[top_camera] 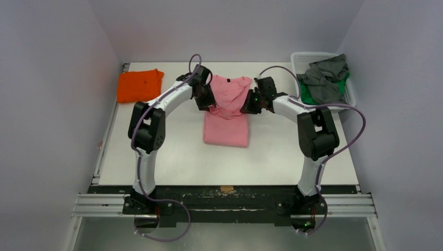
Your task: Fold and stack the t-shirts
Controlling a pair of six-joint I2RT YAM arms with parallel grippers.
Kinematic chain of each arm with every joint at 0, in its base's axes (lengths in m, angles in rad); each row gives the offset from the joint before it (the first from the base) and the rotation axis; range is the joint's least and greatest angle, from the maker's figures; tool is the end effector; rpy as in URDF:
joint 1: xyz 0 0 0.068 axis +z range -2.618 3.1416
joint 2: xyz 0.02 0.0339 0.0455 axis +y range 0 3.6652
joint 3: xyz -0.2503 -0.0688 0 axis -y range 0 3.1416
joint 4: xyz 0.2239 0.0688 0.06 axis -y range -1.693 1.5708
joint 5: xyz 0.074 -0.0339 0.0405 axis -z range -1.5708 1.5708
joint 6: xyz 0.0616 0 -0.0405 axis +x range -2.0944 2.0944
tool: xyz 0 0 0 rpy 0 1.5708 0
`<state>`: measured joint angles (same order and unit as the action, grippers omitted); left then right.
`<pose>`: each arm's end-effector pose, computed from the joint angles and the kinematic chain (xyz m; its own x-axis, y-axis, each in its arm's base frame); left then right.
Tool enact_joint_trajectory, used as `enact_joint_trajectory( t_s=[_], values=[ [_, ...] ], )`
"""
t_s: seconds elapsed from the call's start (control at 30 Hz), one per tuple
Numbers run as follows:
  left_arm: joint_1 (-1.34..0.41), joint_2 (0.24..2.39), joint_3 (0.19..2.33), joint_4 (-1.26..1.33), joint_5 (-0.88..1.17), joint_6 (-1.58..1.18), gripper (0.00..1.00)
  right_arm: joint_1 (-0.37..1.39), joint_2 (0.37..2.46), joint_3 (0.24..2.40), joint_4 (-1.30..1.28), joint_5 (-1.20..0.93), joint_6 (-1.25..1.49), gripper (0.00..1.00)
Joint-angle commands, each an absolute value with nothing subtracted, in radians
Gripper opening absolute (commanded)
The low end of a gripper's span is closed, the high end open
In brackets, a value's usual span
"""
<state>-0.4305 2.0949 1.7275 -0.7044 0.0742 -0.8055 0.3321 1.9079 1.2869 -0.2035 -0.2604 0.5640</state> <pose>0.3985 -0.1880 0.1869 -0.8762 -0.3890 -0.2846 -0.2648 0.8818 -0.3902 0.3829 0.1488 0.1702 -0.8433 0.2556 -0.4727 -0.0349 0.8518 0.5227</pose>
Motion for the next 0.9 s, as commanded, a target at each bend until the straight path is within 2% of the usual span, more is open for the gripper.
enact_joint_trajectory(
  t_s=[0.0, 0.03, 0.07, 0.13, 0.2, 0.23, 0.4, 0.47, 0.63, 0.87],
  values=[
    [-0.4, 2.152, 1.913, -0.776, 0.16, -0.709, 0.7, 0.3, 1.941, 1.394, -0.18, -0.265, 0.571, 0.39],
    [-0.399, 2.151, 1.931, -0.794, 0.159, -0.7, 0.81, 0.298, 1.934, 1.407, -0.191, -0.25, 0.569, 0.49],
    [-0.399, 2.139, 1.935, -0.797, 0.152, -0.691, 0.89, 0.298, 1.924, 1.415, -0.205, -0.24, 0.552, 0.55],
    [-0.399, 2.076, 1.904, -0.789, 0.132, -0.68, 0.98, 0.298, 1.888, 1.405, -0.223, -0.224, 0.521, 0.68],
    [-0.398, 1.998, 1.818, -0.752, 0.122, -0.679, 1.0, 0.299, 1.84, 1.353, -0.229, -0.19, 0.513, 0.85],
    [-0.399, 1.96, 1.758, -0.729, 0.124, -0.68, 1.0, 0.3, 1.814, 1.313, -0.223, -0.191, 0.514, 0.9],
    [-0.408, 1.766, 1.395, -0.597, 0.188, -0.714, 1.0, 0.335, 1.67, 1.083, -0.185, -0.218, 0.525, 0.9],
    [-0.416, 1.713, 1.266, -0.539, 0.232, -0.725, 0.97, 0.365, 1.619, 0.998, -0.183, -0.216, 0.539, 0.89],
    [-0.447, 1.645, 1.045, -0.46, 0.264, -0.74, 0.82, 0.447, 1.493, 0.829, -0.172, -0.18, 0.577, 0.85],
    [-0.448, 1.713, 0.99, -0.41, 0.276, -0.753, 0.55, 0.476, 1.446, 0.712, -0.137, -0.18, 0.614, 0.67]
  ],
)
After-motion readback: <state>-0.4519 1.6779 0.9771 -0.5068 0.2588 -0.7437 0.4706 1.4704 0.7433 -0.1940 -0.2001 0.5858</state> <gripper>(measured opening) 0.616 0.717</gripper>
